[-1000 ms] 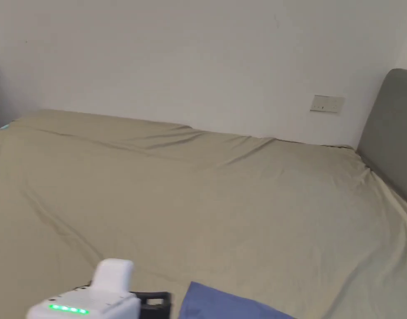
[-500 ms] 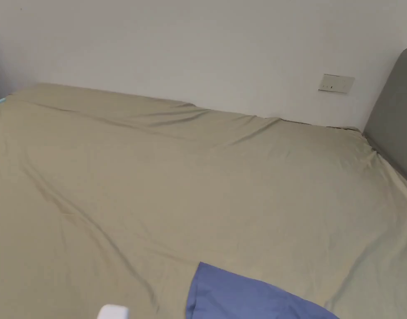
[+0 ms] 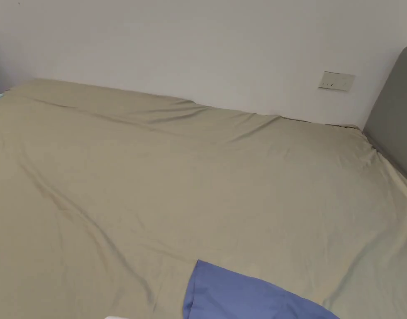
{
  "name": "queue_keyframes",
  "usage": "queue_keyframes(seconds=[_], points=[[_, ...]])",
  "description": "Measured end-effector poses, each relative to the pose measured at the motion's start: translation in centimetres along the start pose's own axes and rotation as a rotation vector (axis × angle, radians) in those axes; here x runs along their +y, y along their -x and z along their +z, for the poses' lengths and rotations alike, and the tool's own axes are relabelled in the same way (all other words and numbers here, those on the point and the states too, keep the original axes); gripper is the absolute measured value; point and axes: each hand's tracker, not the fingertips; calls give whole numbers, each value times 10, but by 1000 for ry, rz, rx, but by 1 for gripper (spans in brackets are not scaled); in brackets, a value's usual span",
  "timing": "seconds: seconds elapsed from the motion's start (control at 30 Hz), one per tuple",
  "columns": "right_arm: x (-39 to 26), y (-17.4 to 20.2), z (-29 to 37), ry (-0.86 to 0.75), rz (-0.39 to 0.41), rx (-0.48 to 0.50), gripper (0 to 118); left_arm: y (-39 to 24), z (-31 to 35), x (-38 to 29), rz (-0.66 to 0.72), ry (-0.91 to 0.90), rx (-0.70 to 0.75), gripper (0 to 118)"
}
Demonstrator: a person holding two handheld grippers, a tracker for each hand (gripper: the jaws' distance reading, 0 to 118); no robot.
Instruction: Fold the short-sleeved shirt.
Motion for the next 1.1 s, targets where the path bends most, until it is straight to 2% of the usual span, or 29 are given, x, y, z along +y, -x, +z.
queue_keyframes(seconds=[0.03, 0.07, 0.17, 0.27, 0.33, 0.47, 0.5, 0.53, 0.6, 0.63, 0.67, 0.8, 0.87, 0.9, 0.93, 0.97, 1.0, 1.03, 1.07, 1.1], points=[[-1, 0, -2, 6, -1, 1, 9, -5, 3, 2, 7, 7, 67, 8], [-1, 0, -3, 15, -1, 2, 9, -8, 4, 4, -20, 8, 64, 8], [0, -2, -7, 18, 11, 11, 9, -6, 26, 15, 43, -57, -110, 8], [8, -5, -20, 11, 40, 36, 9, 2, 63, 35, 66, -204, -201, 8], [15, -9, -38, 15, 67, 89, 12, 9, 82, 51, 53, -252, -237, 8], [22, -25, -97, 66, 30, 263, 27, 24, 114, 67, 82, -351, -319, 8], [23, -27, -118, 86, 50, 295, 35, 26, 122, 71, 85, -367, -345, 8], [23, -28, -137, 117, 69, 332, 47, 28, 125, 70, 91, -384, -367, 8], [20, -31, -184, 218, 101, 429, 60, 32, 136, 75, 94, -395, -383, 8], [18, -31, -205, 261, 116, 451, 63, 35, 140, 76, 98, -401, -396, 8], [14, -29, -227, 310, 163, 463, 63, 36, 142, 75, 104, -416, -409, 8], [-13, -16, -300, 524, 391, 493, 65, 44, 150, 75, 117, -432, -407, 8], [-35, -7, -321, 657, 432, 467, 62, 48, 149, 76, 110, -423, -388, 8], [-44, -4, -322, 671, 403, 466, 60, 49, 149, 75, 107, -423, -377, 8], [-35, -3, -316, 590, 368, 445, 42, 49, 148, 74, 109, -419, -359, 8], [-27, -6, -313, 616, 324, 453, 9, 52, 147, 74, 113, -414, -356, 8], [-22, -8, -308, 618, 251, 509, 9, 55, 147, 73, 123, -418, -355, 8], [-21, -8, -300, 597, 220, 481, 9, 58, 148, 73, 137, -422, -356, 8], [-19, -10, -295, 587, 224, 448, 9, 60, 148, 74, 153, -422, -357, 8], [-15, -14, -288, 566, 191, 459, 9, 64, 150, 76, 180, -418, -352, 8]])
